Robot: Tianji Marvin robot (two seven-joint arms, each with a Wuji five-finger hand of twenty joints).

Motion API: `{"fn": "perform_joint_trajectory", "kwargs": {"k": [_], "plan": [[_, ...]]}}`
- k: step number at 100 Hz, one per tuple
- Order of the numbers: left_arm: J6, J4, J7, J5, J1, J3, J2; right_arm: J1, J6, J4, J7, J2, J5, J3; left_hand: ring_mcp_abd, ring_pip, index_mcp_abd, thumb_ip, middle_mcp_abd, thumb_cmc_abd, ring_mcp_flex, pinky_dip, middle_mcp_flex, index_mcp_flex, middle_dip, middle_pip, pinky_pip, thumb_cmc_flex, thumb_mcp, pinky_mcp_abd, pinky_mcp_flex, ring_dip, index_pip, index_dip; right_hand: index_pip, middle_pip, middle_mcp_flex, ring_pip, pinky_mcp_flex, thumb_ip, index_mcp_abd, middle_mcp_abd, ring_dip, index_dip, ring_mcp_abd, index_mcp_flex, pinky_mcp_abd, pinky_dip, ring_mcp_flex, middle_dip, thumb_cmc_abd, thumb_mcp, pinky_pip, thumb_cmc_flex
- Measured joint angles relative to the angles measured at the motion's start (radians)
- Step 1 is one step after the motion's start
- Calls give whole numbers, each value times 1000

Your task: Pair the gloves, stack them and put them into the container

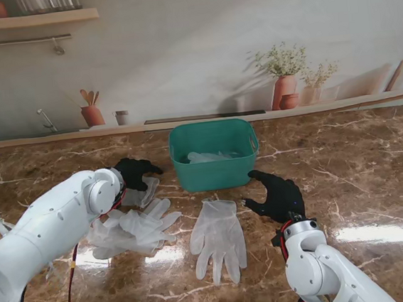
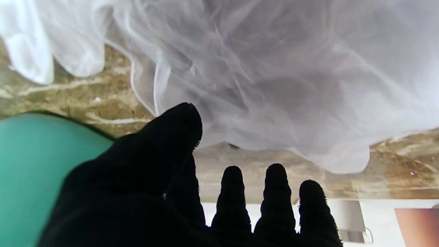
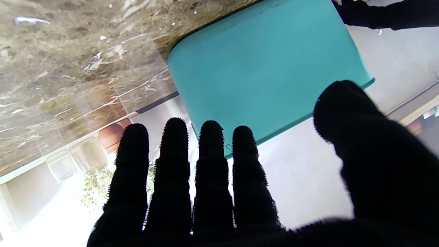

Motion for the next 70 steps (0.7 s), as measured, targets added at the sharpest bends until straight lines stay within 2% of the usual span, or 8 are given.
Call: {"fn": "perform_joint_trajectory", "kwargs": {"k": [9, 12, 17, 28, 35, 50, 63, 70], "plan": [[-18, 61, 16, -19, -27, 27, -29, -6, -2, -3, -3, 0, -3, 5, -7, -2, -41, -4, -1, -7, 0, -2, 0, 1, 5, 0, 0, 0, -3, -1, 0, 0, 165, 170, 0, 0, 3, 1, 0, 0, -2, 0, 0, 0, 0, 5, 0, 0, 8, 0, 0, 10, 0, 0], [-21, 70, 28, -14, -36, 44, -34, -8, -2, -4, -4, 0, -5, 7, -8, -2, -61, -22, -1, -29, 0, 4, 0, 15, 13, 7, 0, 5, -71, -1, 0, 0, 247, 240, 0, 0, 3, 2, 1, 0, -10, 0, 0, 0, -1, 5, 1, 0, 10, 0, 0, 11, 0, 0], [-22, 75, 53, 3, -48, 70, -38, -11, -2, -5, -6, 0, -7, 9, -8, -2, -64, -32, -4, -42, 0, 39, 1, 192, 14, 64, 1, 44, -159, -6, 0, 0, 457, 348, 0, 0, 3, 3, 1, 0, -11, 0, 0, 0, -1, 6, 1, 0, 10, 0, 0, 11, 0, 0], [-57, 95, 126, 46, -43, 58, -48, -16, -5, -9, -6, 0, -9, 15, -9, 17, -63, -32, -29, -42, 5, 100, 78, 313, -18, 160, 48, 43, -204, -8, 0, -15, 566, 375, 1, 2, 14, 4, 2, 0, -12, 0, 0, 0, -1, 7, 1, 0, 10, 0, 0, 17, 0, 0], [-72, 75, 138, 47, 0, -58, -50, -19, -7, -13, -6, 0, -11, 15, -15, 33, -56, -32, -43, -42, 31, 106, 158, 319, -61, 174, 59, 42, -205, -9, 0, -39, 575, 375, 1, 2, 14, 4, 2, 0, -12, 0, 0, -1, -1, 8, 1, 0, 10, 0, 0, 22, 0, 0], [-18, -165, 56, 79, 141, -274, 10, -24, -10, -23, -4, 1, -12, 15, -32, 40, -42, -33, -58, -3, 74, 106, 304, 314, -156, 167, 61, 42, -208, -20, -1, -101, 549, 512, 3, 2, 31, 5, 4, 0, -13, 0, 0, -1, -1, 17, 2, 0, 10, 0, 0, 27, 0, 0], [-4, -383, 6, 123, 302, -508, 31, -31, -12, -41, -2, 3, -12, 13, -47, 51, -32, -33, -61, 28, 106, 107, 360, 289, -186, 170, 36, 42, -216, -31, -1, -112, 513, 618, 3, 2, 40, 6, 4, 0, -13, 0, 0, -3, -1, 17, 6, 0, 10, 0, 0, 27, 0, 0], [-3, -485, -8, 131, 370, -571, 51, -36, -15, -53, -2, 3, -16, 12, -48, 52, -31, -33, -61, 28, 153, 107, 417, 293, -191, 161, 31, 42, -216, -31, 0, -116, 502, 634, 3, 2, 51, 8, 10, 0, -13, 0, 0, -3, -1, 17, 9, 0, 31, 0, 0, 27, 0, 0]]}}
